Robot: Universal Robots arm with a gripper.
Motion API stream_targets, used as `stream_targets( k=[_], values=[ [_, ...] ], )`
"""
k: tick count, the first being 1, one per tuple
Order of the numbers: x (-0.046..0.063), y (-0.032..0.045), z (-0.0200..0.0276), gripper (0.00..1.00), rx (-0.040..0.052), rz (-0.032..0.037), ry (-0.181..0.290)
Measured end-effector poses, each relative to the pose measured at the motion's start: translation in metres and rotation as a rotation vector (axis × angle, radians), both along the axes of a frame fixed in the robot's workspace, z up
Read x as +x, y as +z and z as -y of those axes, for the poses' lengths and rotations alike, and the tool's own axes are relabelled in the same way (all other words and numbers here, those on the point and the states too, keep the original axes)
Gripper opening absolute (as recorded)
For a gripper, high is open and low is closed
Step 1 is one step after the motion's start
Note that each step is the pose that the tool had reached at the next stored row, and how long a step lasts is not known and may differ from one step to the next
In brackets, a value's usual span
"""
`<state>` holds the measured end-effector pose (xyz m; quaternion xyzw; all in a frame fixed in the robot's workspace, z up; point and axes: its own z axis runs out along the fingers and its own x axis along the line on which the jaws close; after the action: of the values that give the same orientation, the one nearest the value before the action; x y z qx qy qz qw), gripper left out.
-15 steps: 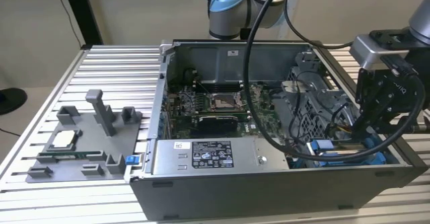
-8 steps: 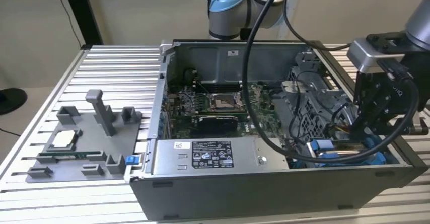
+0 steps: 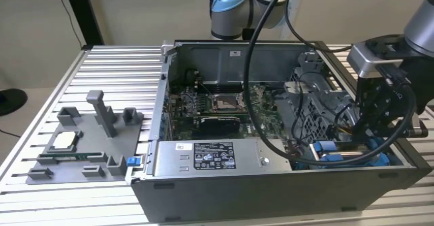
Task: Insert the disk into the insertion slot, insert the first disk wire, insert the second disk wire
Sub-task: 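Insert the first disk wire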
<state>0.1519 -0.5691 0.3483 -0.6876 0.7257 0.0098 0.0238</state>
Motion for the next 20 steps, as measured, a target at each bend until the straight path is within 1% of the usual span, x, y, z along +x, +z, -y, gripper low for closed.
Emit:
stream_targets(
  k=[2,6,11,20],
  values=[
    [0.0001,-0.0004,0.0000,0.00,0.0000,0.0025,0.003],
    [0.0001,-0.0014,0.0000,0.00,0.0002,0.0042,0.013],
    [0.0020,-0.0024,0.0000,0.00,0.0003,0.0045,0.022],
    [0.0022,-0.0038,0.0007,0.00,0.0003,0.0046,0.021]
  ],
)
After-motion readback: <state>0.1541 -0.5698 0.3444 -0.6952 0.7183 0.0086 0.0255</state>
